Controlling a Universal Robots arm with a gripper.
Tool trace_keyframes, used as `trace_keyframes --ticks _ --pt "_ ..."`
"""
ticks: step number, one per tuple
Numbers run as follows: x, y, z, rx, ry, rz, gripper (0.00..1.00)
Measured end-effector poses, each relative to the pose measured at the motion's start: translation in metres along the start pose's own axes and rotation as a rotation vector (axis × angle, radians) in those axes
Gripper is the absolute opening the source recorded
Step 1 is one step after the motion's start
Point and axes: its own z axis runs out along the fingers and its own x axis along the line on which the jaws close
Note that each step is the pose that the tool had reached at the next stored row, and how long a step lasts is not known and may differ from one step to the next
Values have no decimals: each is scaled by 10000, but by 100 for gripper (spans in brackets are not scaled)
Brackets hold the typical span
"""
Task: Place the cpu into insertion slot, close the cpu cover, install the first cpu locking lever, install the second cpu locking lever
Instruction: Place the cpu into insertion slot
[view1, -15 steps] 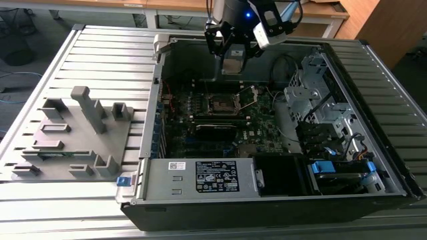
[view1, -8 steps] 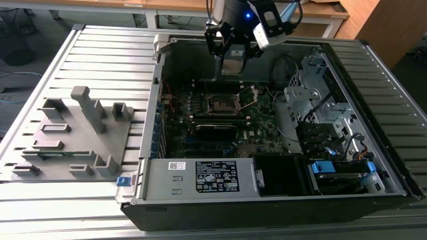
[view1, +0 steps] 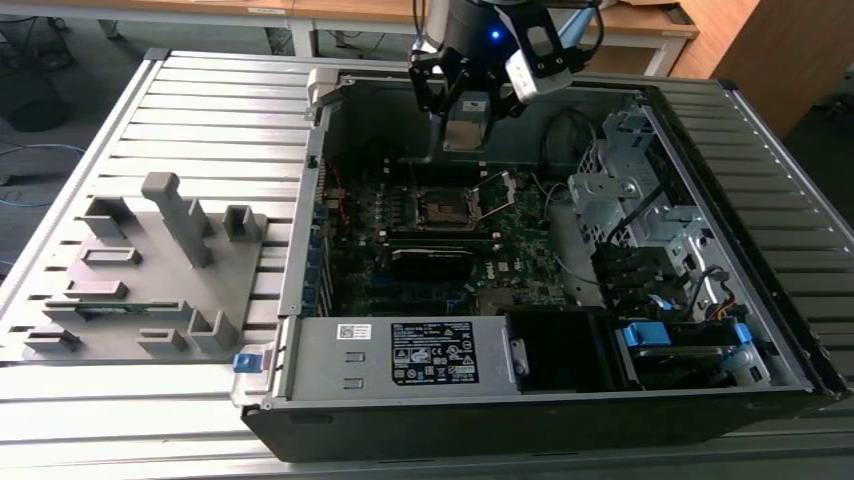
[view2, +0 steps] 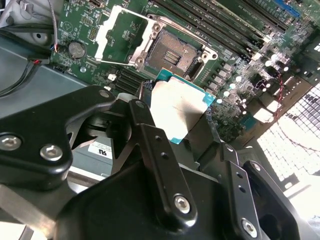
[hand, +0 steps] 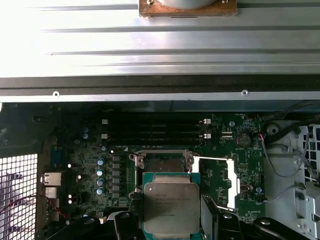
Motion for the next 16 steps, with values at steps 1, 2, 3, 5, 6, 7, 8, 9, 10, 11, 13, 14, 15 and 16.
trace_keyframes --ticks 1,2,3,5,6,7,8,9,10,11,13,14,15,16 --pt "0 0 1 2 1 0 54" --pt "0 -1 2 1 0 0 54" --pt "0 0 3 -1 0 0 54" --pt "0 0 3 0 0 0 54" --pt "0 0 6 -2 -1 0 54" --pt "0 -1 9 -3 -2 0 54" --pt "0 -1 11 -2 -1 0 54" --pt "0 -1 14 -1 -1 0 54" --pt "0 -2 18 -1 0 0 54" --pt "0 -2 22 -1 -1 0 54" --pt "-1 -3 29 0 0 0 54" --pt "-1 -3 30 1 0 0 54" --pt "0 -3 31 1 1 0 54" --pt "-1 -4 46 -1 0 0 54"
